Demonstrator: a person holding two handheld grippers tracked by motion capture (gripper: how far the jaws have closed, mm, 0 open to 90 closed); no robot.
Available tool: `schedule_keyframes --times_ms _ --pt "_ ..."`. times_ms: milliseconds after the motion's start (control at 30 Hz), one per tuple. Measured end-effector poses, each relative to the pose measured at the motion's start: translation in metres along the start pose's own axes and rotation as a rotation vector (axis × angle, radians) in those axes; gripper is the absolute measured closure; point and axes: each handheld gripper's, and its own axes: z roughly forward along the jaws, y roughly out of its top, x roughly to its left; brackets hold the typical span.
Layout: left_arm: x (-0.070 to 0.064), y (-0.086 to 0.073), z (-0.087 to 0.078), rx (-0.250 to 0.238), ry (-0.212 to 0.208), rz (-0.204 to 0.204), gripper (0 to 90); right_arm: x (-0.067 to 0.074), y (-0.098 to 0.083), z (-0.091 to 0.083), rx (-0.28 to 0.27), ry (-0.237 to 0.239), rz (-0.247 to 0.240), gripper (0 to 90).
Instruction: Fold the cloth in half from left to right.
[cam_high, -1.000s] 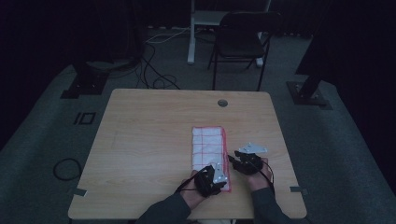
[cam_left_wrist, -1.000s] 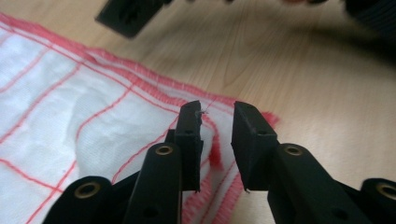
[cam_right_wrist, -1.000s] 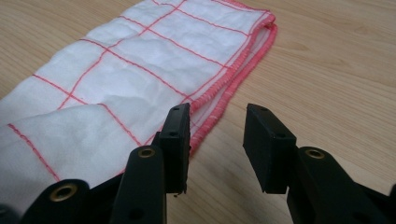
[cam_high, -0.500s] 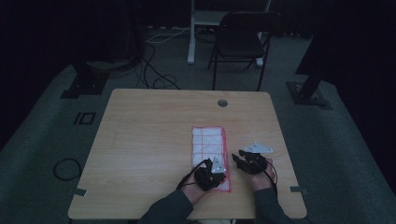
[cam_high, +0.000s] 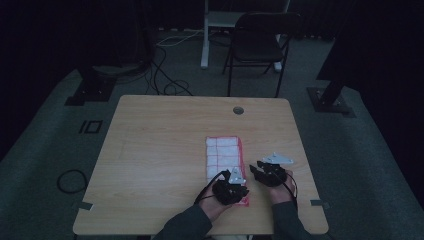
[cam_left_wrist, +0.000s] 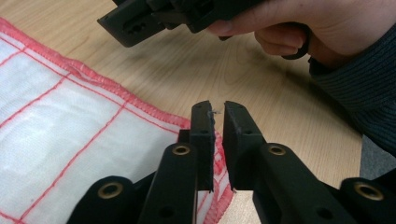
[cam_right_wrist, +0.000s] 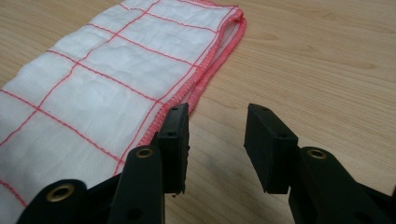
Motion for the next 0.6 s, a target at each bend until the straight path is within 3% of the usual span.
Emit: schedule_keyframes --times_ms 267,600 --pt "0.003 0.0 -0.006 -0.019 0.04 0.022 80.4 0.001 -0.001 0.0 -0.002 -0.001 -0.007 59.7" --pt "0.023 -0.002 -0.022 -0.061 0.1 -0.006 76.2 0.003 -0.002 0.001 -0.002 0.006 -0.01 58.7"
